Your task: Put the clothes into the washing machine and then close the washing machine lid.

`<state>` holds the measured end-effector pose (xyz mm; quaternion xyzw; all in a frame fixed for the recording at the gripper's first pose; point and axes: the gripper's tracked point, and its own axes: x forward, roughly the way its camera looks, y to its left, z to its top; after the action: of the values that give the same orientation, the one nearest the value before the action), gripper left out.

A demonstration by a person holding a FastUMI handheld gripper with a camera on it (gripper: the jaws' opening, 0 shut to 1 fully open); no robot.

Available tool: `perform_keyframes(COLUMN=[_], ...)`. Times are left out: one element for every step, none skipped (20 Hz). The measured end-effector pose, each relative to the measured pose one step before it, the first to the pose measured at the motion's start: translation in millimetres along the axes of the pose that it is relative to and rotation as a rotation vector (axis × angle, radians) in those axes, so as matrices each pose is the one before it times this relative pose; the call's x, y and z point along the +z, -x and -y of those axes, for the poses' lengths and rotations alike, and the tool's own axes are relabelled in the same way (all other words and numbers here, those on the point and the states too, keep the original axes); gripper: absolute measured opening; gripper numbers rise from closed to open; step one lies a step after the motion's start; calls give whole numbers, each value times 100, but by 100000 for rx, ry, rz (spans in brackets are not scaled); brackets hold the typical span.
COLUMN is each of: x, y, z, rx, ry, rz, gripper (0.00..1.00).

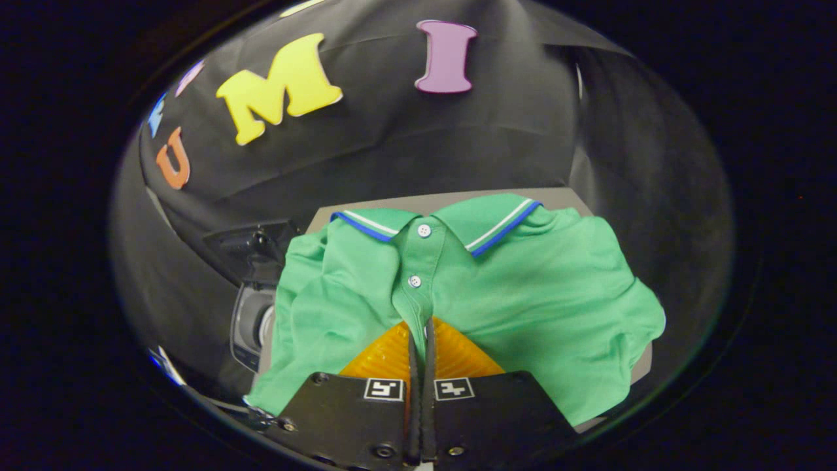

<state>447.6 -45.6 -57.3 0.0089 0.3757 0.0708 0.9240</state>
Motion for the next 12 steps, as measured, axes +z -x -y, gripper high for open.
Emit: perform_keyframes(x=[1137, 1203, 1525, 1551, 1372, 1255, 1291, 1106, 858, 607, 308, 90], y=[1229, 1584, 1535, 1572, 1385, 1331, 971, 764, 602, 384, 228, -128], z=[-510, -643, -800, -765, -1072, -1203, -1492, -1797, -1730, -1947, -2048, -2152], rx=[-346, -1770, -1152, 155, 2103, 3123, 3639, 3521, 3272, 3433, 3672, 4200], ry=[2098, 4722, 4238, 2107, 215, -1319, -1595, -537, 619, 1230, 1730, 1751], rz=[5183, 5933, 5718, 4618, 2990, 2517, 2373, 2137, 1843, 1577, 708, 392], gripper=[4, 4, 4, 4, 4, 4, 4, 4, 4, 4, 4, 4])
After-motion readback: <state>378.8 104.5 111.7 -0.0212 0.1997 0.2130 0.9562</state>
